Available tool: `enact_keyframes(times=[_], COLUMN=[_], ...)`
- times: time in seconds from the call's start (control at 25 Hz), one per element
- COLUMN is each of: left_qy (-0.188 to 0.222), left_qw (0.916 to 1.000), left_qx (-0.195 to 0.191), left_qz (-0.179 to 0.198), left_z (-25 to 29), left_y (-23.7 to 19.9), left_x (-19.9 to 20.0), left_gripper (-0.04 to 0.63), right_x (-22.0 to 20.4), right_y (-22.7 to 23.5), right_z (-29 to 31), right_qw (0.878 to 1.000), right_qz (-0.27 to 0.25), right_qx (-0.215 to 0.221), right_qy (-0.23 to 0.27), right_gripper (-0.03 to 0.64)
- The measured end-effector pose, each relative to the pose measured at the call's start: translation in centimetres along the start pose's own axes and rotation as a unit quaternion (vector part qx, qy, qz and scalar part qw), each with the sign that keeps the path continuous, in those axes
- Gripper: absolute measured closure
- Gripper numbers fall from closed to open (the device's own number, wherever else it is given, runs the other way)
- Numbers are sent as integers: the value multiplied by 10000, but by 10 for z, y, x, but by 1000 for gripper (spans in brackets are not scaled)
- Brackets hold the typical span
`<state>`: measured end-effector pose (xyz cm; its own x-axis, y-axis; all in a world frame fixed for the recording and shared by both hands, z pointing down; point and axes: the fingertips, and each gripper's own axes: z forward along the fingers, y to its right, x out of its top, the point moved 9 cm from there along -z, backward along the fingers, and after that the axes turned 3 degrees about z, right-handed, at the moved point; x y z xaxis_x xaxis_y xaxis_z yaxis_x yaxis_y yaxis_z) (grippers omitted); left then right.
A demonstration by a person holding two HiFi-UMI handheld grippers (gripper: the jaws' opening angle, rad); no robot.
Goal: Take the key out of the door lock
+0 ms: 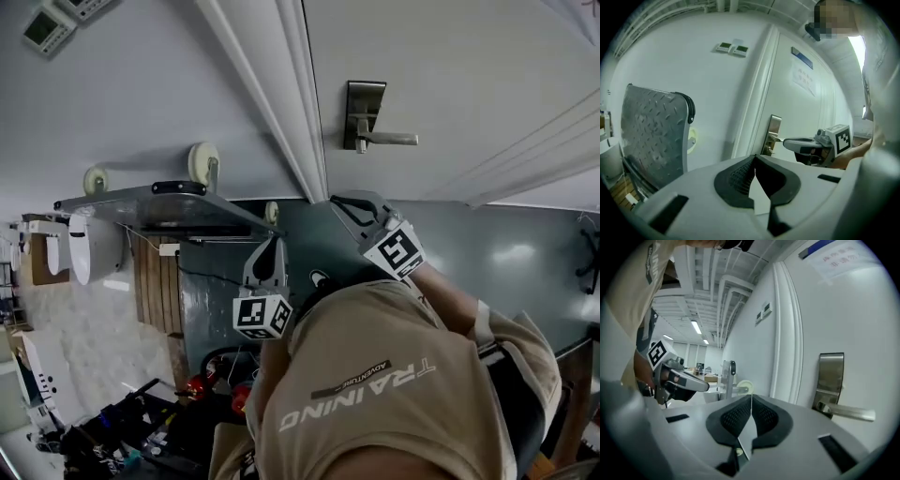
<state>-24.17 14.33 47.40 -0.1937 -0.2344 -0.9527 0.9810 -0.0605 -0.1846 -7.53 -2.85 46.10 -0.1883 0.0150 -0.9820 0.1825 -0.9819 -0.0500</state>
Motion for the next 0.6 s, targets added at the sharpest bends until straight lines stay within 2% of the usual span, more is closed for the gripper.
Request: enact_keyframes(times=[0.24, 0.4, 0.52, 0.6], left_qy=[-281, -159, -65, -37], left_qw=[9968, 9917, 9841, 9811], left_qx=[-729, -1148, -1598, -1758], left_qz=[165, 560, 775, 803], left_z=[1, 14, 24, 27], left_y=[-34, -26, -16, -12], left_x=[-8, 2, 13, 17], left_gripper=[586, 586, 586, 586], right_x=[-2, -7, -14, -17], right_y=[-27, -28, -19, -15], right_z=[-3, -28, -45, -51], right_qw=[9914, 9852, 9732, 9666], right_qz=[927, 935, 1027, 1155], right_qx=[-903, -1434, -2052, -2283], right_qy=[192, 34, -114, -149], right_gripper=[601, 601, 601, 601])
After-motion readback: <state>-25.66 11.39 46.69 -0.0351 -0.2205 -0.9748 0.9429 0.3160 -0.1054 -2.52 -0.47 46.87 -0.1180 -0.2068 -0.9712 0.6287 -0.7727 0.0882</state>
